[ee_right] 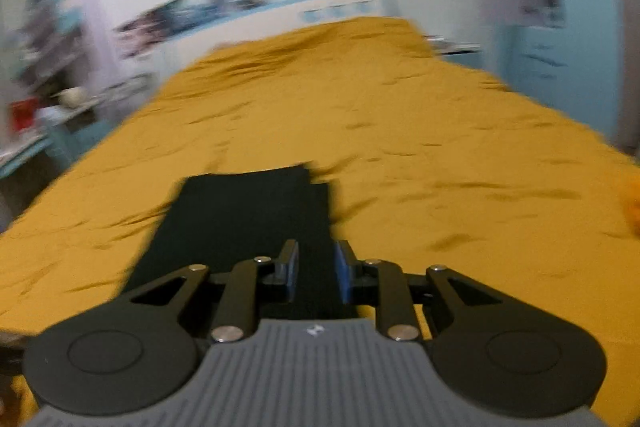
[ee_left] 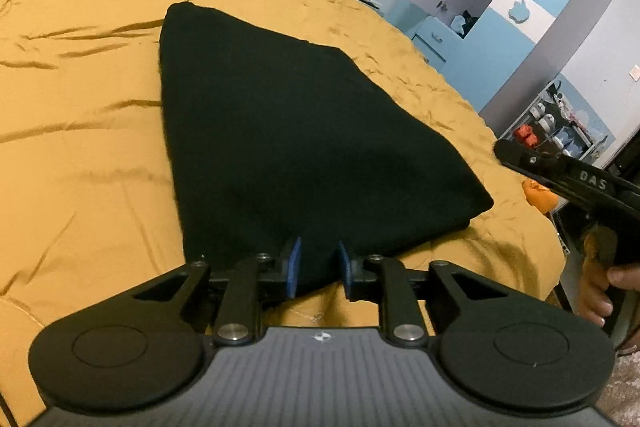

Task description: Fold small clothes

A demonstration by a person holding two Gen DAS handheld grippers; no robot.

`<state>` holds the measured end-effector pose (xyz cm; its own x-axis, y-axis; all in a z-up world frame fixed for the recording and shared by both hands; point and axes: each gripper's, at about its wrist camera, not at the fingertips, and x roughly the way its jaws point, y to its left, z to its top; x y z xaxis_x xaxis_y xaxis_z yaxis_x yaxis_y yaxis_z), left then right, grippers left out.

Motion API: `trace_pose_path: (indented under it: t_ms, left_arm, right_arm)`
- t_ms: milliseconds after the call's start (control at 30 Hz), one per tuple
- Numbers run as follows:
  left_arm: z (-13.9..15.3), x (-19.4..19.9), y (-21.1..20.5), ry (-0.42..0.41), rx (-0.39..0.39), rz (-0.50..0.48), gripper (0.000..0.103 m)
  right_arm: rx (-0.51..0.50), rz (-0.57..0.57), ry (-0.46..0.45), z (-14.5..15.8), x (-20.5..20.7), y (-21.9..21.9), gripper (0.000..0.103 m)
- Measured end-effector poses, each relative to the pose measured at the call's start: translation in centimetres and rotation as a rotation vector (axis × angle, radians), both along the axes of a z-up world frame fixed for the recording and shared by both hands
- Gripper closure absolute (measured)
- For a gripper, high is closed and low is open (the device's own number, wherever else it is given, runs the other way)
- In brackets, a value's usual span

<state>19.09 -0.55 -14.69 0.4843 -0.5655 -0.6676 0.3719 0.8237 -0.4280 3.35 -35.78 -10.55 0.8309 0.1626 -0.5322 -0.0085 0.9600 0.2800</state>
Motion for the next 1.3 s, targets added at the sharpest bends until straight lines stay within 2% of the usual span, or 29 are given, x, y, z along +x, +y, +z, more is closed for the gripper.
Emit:
trace_pose_path:
  t_ms: [67, 133, 167, 200, 233, 333, 400, 467, 533, 567, 600, 633, 667, 767, 900, 1033, 1133, 1233, 1300]
  left_arm:
    - [-0.3, -0.1, 0.1, 0.005, 0.003, -0.01, 0.074]
    - [-0.4, 0.0, 0.5, 0.012, -0.005, -0.015, 0.074]
    - [-0.5, -0.1, 0.7, 0.015, -0.013, -0.016, 0.074]
    - [-0.8, -0.1, 0.9, 0.021, -0.025, -0.015, 0.074]
    - [-0.9, -0.1, 1.2, 0.027, -0.033, -0.017, 0.074]
    - [-1.2, -0.3, 1.7, 0.048, -0.041, -0.031, 0.074]
    - [-0.9, -0.4, 2.1, 0.071, -0.046, -0.046, 0.074]
    - [-0.2, -0.6, 3.0, 0.077, -0.086, -0.038, 0.074]
    - [0.8, -0.7, 4.5, 0.07, -0.148, -0.007, 0.072]
    - [1.5, -0.6, 5.5, 0.062, -0.174, 0.017, 0.068]
    - [2.1, -0.5, 6.6, 0.05, -0.205, 0.048, 0.057]
    - [2.4, -0.2, 7.5, 0.045, -0.233, 0.071, 0.045]
    - [2.5, 0.2, 8.5, 0.05, -0.272, 0.091, 0.041]
    - [2.0, 1.7, 11.1, 0.088, -0.367, 0.146, 0.039]
    - [-0.4, 3.4, 12.7, 0.21, -0.415, 0.183, 0.039]
    - [-3.5, 4.5, 12.5, 0.352, -0.467, 0.172, 0.039]
    - [-4.4, 5.3, 12.2, 0.371, -0.467, 0.153, 0.039]
    - [-4.9, 6.4, 11.5, 0.408, -0.482, 0.105, 0.039]
    - [-5.3, 7.0, 10.8, 0.434, -0.479, 0.085, 0.034]
  right_arm:
    - [0.019, 0.058, 0.055, -1.2, 0.7, 0.3, 0.086]
    - [0.001, 0.034, 0.128, -2.9, 1.4, 0.2, 0.086]
    - [-0.004, 0.01, 0.163, -3.7, 1.6, -0.2, 0.09]
    - [0.002, -0.016, 0.191, -4.6, 1.7, -0.8, 0.1]
    - [0.019, -0.037, 0.203, -5.2, 1.6, -1.5, 0.103]
    - [0.109, -0.067, 0.217, -6.0, 1.0, -3.6, 0.103]
    - [0.134, -0.067, 0.226, -6.0, 0.7, -4.4, 0.103]
    - [0.141, -0.052, 0.24, -5.5, 1.0, -4.6, 0.103]
    - [0.213, -0.016, 0.221, -3.9, 1.5, -4.9, 0.093]
    - [0.259, 0.005, 0.194, -3.0, 1.7, -5.4, 0.075]
    - [0.29, 0.018, 0.156, -2.3, 1.8, -5.7, 0.066]
    - [0.308, 0.023, 0.117, -1.4, 2.4, -6.1, 0.05]
    - [0.315, 0.027, 0.081, -0.7, 3.3, -6.7, 0.039]
    - [0.321, 0.074, 0.028, 0.1, 7.0, -8.5, 0.027]
    - [0.407, 0.076, 0.117, -2.3, 13.7, -11.7, 0.024]
    - [0.593, 0.066, 0.287, -6.9, 19.8, -14.6, 0.023]
    - [0.692, 0.07, 0.351, -9.5, 22.3, -14.9, 0.023]
    - [0.694, 0.126, 0.361, -10.5, 23.7, -13.5, 0.023]
    - [0.676, 0.165, 0.382, -10.9, 25.2, -12.4, 0.023]
